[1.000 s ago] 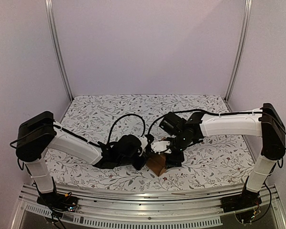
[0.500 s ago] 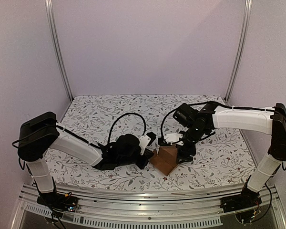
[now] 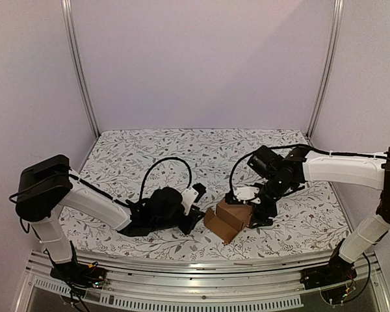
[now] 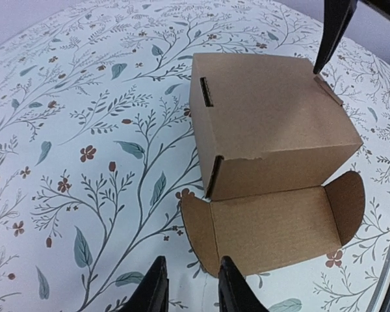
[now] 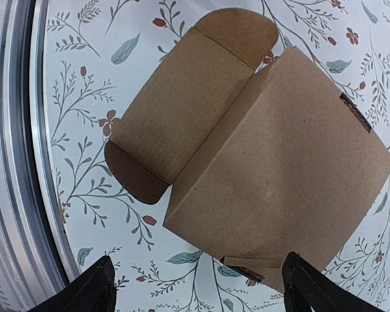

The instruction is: Fold the paper box

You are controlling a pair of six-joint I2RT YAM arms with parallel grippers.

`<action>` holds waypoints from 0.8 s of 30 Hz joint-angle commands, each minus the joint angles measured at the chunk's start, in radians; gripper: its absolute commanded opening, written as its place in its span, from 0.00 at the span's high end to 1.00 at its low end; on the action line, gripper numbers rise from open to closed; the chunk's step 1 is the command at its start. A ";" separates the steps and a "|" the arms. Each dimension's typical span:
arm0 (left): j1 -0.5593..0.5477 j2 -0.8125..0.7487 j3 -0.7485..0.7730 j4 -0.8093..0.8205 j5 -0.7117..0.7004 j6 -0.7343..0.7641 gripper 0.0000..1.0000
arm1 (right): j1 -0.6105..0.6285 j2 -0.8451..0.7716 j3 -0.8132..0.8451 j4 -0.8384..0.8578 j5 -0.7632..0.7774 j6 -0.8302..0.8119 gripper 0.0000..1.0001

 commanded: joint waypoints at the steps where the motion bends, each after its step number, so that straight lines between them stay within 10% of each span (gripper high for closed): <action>1: -0.009 0.032 -0.014 0.069 -0.003 -0.037 0.73 | 0.025 -0.089 -0.131 0.157 0.092 -0.084 0.12; 24: 0.023 0.183 -0.008 0.236 0.061 -0.150 0.79 | 0.180 -0.058 -0.235 0.356 0.262 -0.119 0.10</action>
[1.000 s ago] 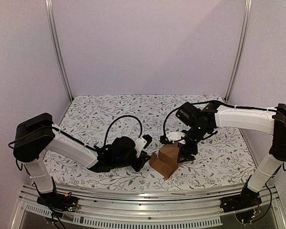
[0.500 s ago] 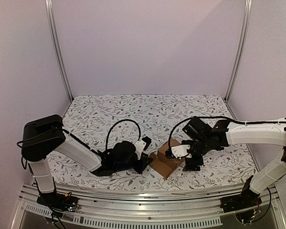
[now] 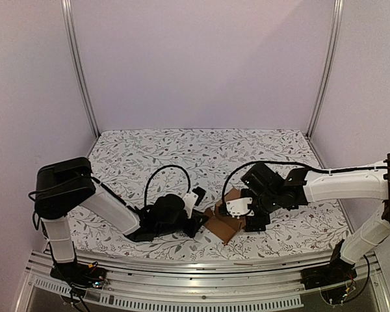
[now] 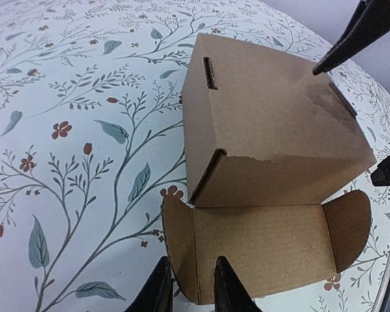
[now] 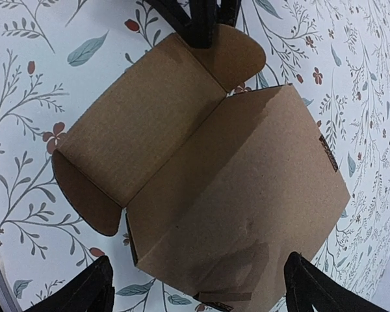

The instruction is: Fold the paper box

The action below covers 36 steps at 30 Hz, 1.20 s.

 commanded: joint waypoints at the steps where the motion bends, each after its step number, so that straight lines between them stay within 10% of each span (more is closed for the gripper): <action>1: 0.015 0.040 0.009 0.040 0.032 0.003 0.81 | 0.040 0.035 -0.018 0.002 -0.011 -0.027 0.10; 11: 0.010 0.034 -0.021 0.108 0.031 0.038 0.98 | 0.055 0.102 0.000 0.004 0.004 -0.009 0.11; 36: -0.019 -0.018 0.108 -0.131 -0.010 0.129 1.00 | 0.056 0.129 0.008 -0.033 -0.026 -0.014 0.18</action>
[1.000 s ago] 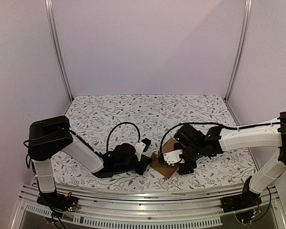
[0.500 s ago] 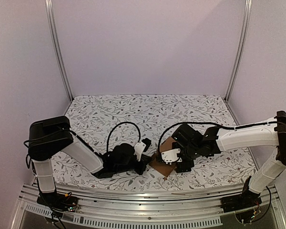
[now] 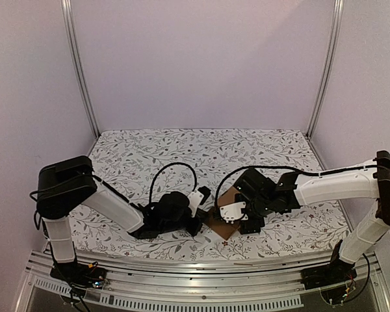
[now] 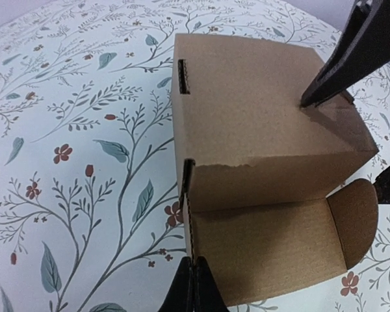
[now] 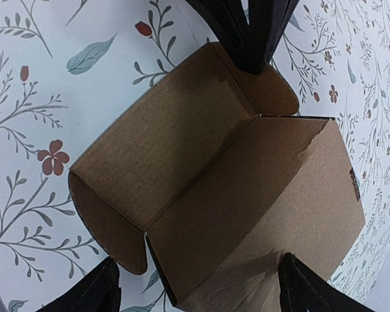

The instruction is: Fold the paper box

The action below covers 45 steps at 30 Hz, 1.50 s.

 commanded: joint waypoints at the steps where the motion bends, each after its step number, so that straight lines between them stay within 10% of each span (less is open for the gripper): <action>1: -0.015 -0.039 0.060 -0.097 -0.002 0.019 1.00 | 0.006 0.048 -0.006 -0.072 -0.058 0.002 0.18; 45: -0.006 -0.045 0.197 -0.352 0.031 0.020 1.00 | 0.006 0.090 0.039 -0.092 -0.047 0.026 0.35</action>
